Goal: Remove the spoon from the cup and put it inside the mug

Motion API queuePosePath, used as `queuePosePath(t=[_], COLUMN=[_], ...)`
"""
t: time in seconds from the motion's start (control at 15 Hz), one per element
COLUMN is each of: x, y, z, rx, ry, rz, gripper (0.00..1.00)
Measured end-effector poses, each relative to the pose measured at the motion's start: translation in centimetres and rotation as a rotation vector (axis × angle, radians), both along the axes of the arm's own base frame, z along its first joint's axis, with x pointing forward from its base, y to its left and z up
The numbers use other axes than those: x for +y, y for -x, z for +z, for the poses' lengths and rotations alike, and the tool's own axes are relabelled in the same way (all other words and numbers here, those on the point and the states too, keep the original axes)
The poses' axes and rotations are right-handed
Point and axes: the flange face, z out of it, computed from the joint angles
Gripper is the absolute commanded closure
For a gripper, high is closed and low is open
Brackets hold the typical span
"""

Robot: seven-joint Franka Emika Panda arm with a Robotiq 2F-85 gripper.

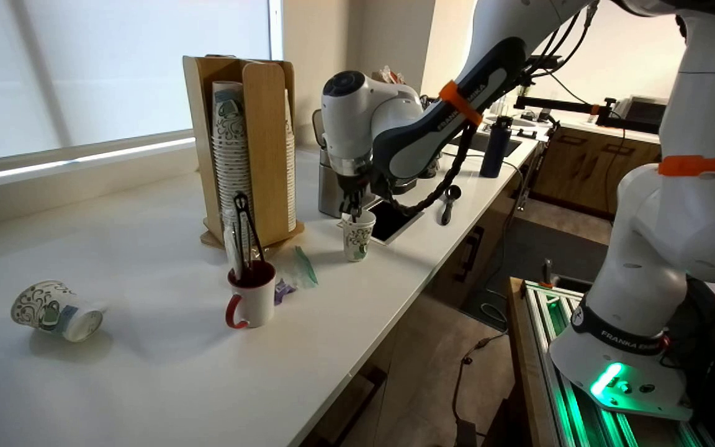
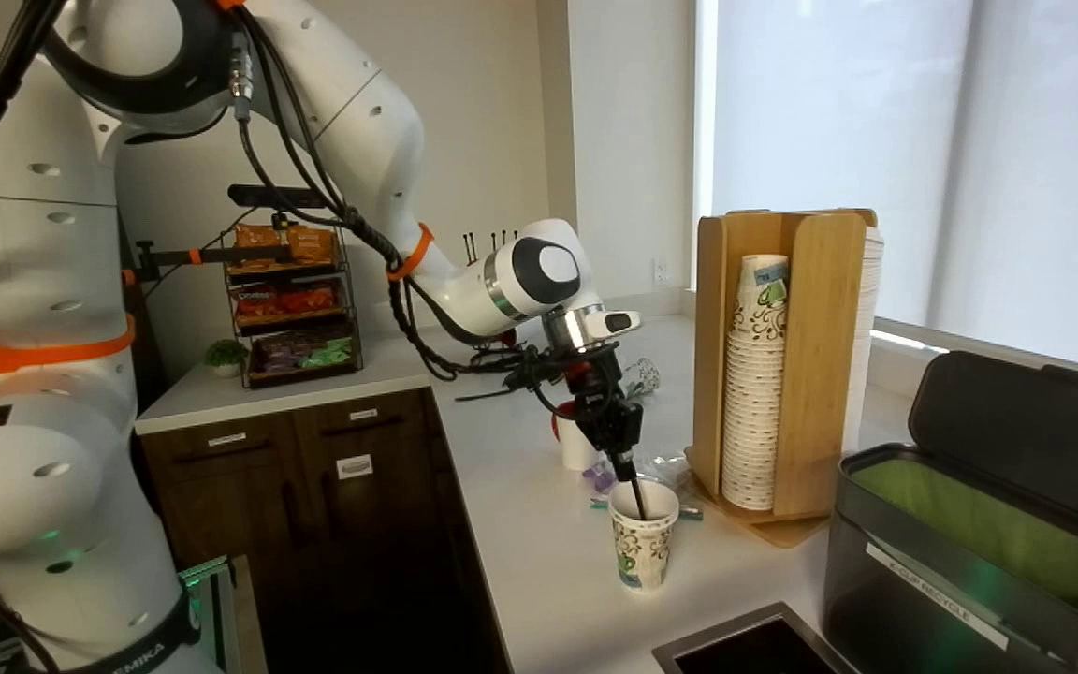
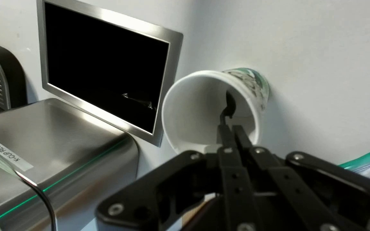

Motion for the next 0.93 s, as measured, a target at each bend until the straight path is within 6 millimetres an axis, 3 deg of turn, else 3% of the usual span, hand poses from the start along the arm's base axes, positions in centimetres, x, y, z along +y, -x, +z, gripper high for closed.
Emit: queuePosePath(t=[0.27,0.47,0.67,0.93], x=[0.0,0.0,0.2,0.5], y=[0.0,0.1,1.3,4.4], z=[0.1,1.6,4.6,9.4], rx=[-0.001,-0.024,-0.079,-0.183], ry=[0.012,0.021,-0.002,-0.068], rz=[0.013,0.029,0.092,0.23], gripper=[0.99,0.99,0.99,0.99])
